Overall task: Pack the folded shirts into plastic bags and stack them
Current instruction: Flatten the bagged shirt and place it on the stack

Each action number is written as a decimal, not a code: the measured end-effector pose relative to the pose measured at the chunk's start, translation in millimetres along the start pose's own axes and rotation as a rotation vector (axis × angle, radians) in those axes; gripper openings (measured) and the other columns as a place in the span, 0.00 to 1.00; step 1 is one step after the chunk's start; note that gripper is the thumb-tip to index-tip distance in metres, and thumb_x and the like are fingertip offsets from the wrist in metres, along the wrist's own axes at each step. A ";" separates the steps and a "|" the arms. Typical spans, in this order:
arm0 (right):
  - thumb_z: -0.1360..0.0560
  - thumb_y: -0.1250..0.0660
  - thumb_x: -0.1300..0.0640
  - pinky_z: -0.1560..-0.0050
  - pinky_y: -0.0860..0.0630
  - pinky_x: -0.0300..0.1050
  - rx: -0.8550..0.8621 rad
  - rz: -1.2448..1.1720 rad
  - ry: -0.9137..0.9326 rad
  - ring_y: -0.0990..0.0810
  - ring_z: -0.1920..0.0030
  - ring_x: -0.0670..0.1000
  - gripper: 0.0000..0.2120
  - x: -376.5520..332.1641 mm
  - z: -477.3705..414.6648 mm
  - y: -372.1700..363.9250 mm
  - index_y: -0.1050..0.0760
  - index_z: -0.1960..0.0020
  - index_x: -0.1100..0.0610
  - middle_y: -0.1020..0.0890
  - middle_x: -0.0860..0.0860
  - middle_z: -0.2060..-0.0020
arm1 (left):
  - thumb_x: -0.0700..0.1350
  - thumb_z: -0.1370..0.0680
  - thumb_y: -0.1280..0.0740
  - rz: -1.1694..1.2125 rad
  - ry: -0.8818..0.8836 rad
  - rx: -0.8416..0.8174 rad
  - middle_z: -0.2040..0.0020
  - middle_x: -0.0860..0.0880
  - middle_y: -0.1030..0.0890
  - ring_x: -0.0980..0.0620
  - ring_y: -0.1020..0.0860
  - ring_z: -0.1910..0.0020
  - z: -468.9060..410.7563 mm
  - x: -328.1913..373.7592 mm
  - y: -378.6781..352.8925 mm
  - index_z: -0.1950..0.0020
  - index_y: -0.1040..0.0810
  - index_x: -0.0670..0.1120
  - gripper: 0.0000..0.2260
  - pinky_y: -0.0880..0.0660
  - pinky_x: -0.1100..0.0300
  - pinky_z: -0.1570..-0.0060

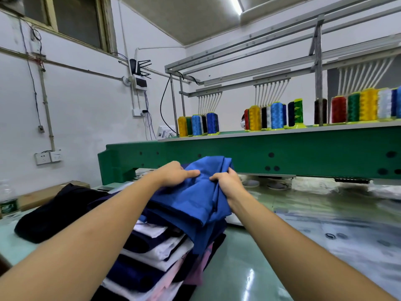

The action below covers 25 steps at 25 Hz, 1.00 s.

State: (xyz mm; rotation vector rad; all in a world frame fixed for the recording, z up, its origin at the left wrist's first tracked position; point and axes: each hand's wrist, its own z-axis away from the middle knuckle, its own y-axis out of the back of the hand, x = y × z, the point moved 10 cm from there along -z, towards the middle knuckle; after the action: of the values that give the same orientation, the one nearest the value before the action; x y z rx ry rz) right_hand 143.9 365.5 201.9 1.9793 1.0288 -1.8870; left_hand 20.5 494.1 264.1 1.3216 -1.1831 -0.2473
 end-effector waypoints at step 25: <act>0.30 0.39 0.75 0.60 0.22 0.45 0.129 0.784 0.022 0.19 0.49 0.52 0.31 -91.4 123.5 385.6 0.27 0.36 0.46 0.20 0.47 0.45 | 0.66 0.24 0.35 -0.351 -0.436 -0.586 0.41 0.52 0.20 0.49 0.21 0.43 128.6 158.6 -343.8 0.35 0.23 0.61 0.21 0.24 0.55 0.40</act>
State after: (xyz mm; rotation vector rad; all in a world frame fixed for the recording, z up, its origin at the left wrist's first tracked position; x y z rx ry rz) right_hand 289.0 -20.3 152.8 2.0392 0.0700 -1.4987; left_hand 150.1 192.5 35.8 0.9602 -1.1018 -1.0960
